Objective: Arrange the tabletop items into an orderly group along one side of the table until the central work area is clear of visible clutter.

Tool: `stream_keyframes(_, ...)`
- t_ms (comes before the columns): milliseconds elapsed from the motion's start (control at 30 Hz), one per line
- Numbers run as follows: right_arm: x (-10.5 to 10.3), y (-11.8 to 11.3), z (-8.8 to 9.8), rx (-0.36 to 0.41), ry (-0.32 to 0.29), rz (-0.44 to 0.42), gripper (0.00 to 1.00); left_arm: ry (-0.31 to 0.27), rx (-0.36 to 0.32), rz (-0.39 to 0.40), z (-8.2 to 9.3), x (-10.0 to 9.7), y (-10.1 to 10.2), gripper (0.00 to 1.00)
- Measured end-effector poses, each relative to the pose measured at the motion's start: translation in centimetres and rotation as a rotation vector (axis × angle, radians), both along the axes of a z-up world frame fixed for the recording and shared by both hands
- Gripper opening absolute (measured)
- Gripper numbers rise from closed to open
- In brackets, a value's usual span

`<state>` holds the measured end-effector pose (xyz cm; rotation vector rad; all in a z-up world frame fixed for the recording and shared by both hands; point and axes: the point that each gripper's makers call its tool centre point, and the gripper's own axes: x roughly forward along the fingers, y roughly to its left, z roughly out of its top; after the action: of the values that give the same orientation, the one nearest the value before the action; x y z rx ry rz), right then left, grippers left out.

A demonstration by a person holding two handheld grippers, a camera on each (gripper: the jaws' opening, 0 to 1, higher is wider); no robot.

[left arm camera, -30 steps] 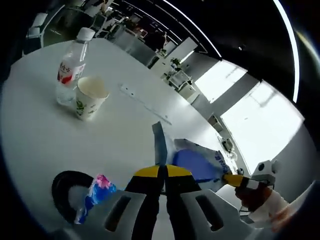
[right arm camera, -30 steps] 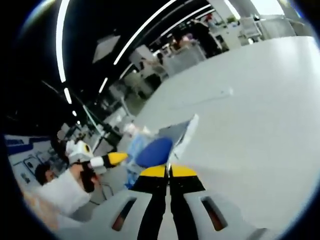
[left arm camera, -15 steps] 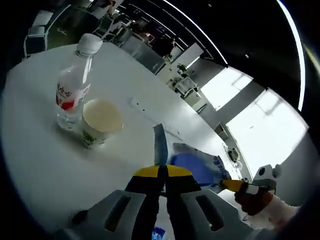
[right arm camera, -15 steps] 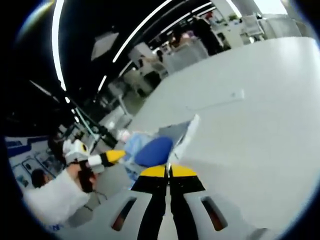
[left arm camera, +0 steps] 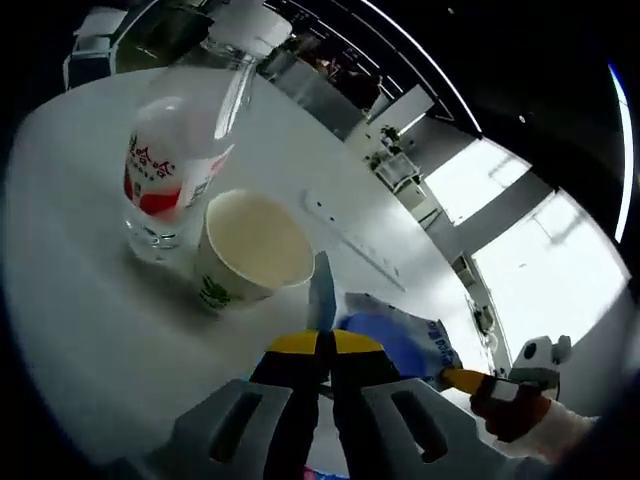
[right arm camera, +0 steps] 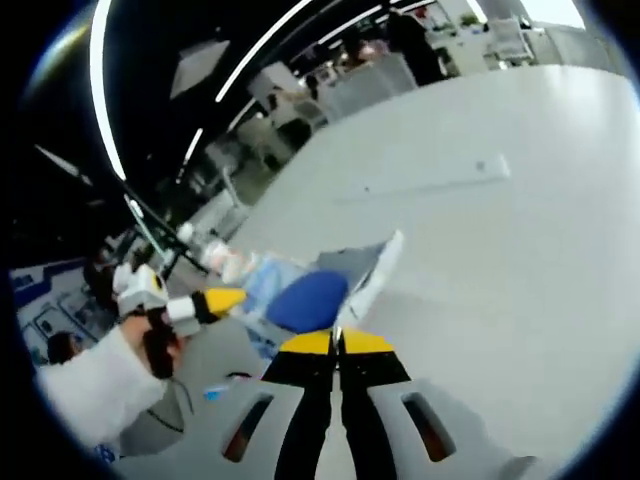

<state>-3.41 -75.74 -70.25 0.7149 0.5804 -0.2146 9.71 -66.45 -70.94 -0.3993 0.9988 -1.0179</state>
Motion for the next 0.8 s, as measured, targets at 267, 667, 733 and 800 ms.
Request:
stream_keyframes(267,0.8,-0.3,-2.1,0.005,0.032,0.027,0.0,0.021,0.017,0.029,-1.8,0.9,-0.1,0.0)
stream_keyframes(667,0.7,0.1,-5.3,0.001,0.099,0.052,0.0,0.024,0.022,0.102,-3.6,1.8,0.8,0.0)
stream_keyframes(733,0.4,0.4,-5.9,-0.005,0.113,0.06,0.0,0.0,0.033,0.104,-3.7,1.9,0.8,0.0)
stream_keyframes(800,0.1,0.4,-6.5,-0.038,0.126,0.083,0.0,-0.019,0.043,0.102,-3.7,2.0,0.6,0.0)
